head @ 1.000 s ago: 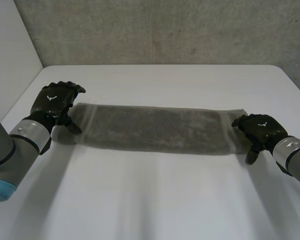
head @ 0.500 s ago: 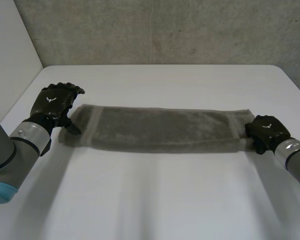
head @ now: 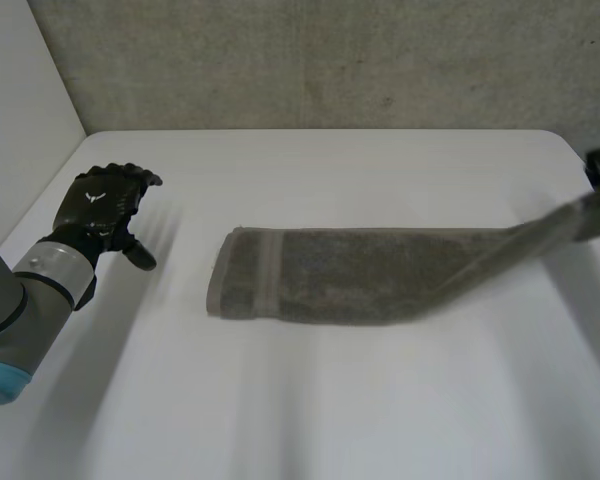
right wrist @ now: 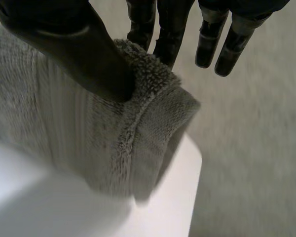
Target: Fold the towel.
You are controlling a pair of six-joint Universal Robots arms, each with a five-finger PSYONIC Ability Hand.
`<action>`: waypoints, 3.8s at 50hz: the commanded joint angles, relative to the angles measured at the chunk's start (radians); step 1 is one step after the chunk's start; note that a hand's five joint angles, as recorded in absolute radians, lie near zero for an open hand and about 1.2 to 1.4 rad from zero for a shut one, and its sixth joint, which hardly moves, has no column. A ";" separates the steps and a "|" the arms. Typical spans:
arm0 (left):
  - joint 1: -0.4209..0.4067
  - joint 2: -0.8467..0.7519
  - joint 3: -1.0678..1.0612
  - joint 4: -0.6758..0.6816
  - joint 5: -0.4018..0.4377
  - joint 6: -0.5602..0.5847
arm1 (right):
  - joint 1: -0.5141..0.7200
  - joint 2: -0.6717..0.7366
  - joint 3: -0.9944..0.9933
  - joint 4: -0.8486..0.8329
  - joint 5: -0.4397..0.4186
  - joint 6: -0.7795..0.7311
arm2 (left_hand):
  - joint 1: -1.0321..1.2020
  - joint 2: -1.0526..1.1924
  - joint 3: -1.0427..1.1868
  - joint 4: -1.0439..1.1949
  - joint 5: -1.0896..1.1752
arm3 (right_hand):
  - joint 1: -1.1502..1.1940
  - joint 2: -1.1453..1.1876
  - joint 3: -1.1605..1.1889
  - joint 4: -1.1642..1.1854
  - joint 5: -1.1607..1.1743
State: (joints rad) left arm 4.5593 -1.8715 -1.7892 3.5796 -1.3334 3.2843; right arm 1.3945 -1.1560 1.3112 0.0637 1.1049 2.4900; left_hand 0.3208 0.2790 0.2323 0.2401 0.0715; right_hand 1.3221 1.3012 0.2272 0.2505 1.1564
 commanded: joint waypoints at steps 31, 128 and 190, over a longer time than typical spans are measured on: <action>-0.010 0.002 -0.009 0.010 -0.001 0.002 | 0.953 0.279 -0.187 -0.291 0.305 0.050 | -0.096 -0.054 -0.058 -0.066 -0.021 | -1.148 -1.127 -0.053 -0.076 -1.156; -0.352 -0.184 0.191 -0.025 -0.092 -0.110 | 0.592 0.070 0.493 -0.539 0.222 0.337 | -0.066 -0.024 -0.058 -0.066 0.009 | -0.779 -0.758 -0.053 -0.076 -0.788; -0.220 -0.107 0.070 -0.022 -0.271 0.012 | 0.580 0.131 0.491 -0.631 0.214 0.276 | -0.090 -0.048 -0.058 -0.066 -0.015 | 0.074 0.095 -0.053 -0.076 0.065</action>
State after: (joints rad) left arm 4.3269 -1.9858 -1.7127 3.5541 -1.6041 3.3046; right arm 1.9770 -1.0391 1.8091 -0.5513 1.3181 2.7859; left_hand 0.3205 0.2792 0.2323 0.2401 0.0715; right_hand 1.2152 1.2057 0.2272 0.2505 1.0200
